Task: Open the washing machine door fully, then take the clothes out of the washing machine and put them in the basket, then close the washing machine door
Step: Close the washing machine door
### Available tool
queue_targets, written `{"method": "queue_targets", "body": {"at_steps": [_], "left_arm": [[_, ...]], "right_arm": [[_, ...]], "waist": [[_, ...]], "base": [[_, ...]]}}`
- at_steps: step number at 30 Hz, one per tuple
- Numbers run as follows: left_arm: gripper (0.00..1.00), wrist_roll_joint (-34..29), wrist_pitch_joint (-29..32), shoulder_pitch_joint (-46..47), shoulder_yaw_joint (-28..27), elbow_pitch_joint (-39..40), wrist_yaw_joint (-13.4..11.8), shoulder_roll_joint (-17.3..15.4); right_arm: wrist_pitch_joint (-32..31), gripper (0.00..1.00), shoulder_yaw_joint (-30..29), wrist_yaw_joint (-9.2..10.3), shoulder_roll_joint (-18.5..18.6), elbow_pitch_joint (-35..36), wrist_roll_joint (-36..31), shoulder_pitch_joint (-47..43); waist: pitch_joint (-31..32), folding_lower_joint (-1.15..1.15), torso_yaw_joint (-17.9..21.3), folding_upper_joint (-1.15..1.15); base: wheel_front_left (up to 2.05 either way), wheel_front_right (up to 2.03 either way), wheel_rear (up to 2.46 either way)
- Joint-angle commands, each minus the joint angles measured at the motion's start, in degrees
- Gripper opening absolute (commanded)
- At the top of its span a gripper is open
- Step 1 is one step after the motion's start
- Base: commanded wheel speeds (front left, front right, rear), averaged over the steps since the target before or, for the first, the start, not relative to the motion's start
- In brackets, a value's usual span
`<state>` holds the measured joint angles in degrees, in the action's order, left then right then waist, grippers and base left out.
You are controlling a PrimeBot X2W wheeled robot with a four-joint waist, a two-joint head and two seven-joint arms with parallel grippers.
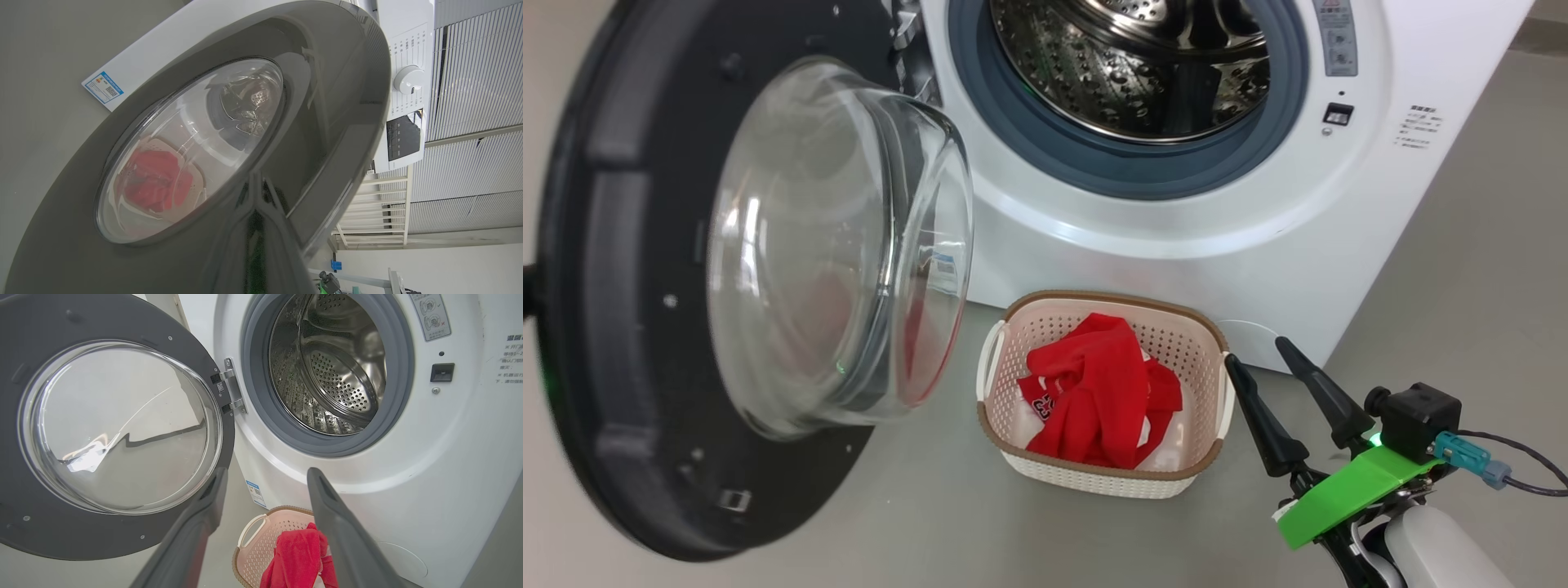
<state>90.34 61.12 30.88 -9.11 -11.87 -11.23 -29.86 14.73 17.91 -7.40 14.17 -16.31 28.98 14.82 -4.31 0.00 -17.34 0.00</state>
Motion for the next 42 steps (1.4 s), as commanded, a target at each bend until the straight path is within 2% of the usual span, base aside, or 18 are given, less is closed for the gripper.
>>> {"method": "queue_targets", "body": {"at_steps": [1, 8, 20, 27, 42], "left_arm": [[0.00, 1.27, 1.10, 0.44, -1.39, 2.91, -0.67, -2.04], [0.00, 1.42, 1.99, -1.57, 0.16, 9.27, -2.67, -0.45], [0.00, 1.08, 2.12, -2.26, 3.27, 15.98, -3.81, 2.67], [0.00, 0.18, 1.03, -1.32, 4.01, 16.14, -3.17, 3.65], [0.00, -3.27, -3.93, 1.96, 4.80, 14.20, 0.27, 5.96]], "right_arm": [[0.27, 1.00, 0.96, -0.09, -0.21, 1.32, 0.77, -0.20], [0.27, 1.00, 1.01, -0.09, -0.55, 1.29, 0.79, -0.39], [0.27, 1.00, 0.34, -0.09, -0.74, 1.45, 0.69, -0.91], [0.27, 1.00, 0.00, -0.09, -0.92, 1.59, 0.59, -0.55], [0.27, 1.00, -0.75, -0.09, -1.24, 1.95, 0.25, -0.09]], "waist": [[0.48, 0.00, 0.59, 0.00], [1.36, 0.00, 3.18, 0.00], [1.50, 0.00, 8.94, 0.00], [1.05, 0.00, 12.15, 0.00], [-0.21, 0.00, 21.19, 0.00]], "base": [[0.00, 0.00, 0.00], [0.00, 0.00, 0.00], [0.00, 0.00, 0.00], [0.00, 0.00, 0.00], [0.00, 0.00, 0.00]]}}
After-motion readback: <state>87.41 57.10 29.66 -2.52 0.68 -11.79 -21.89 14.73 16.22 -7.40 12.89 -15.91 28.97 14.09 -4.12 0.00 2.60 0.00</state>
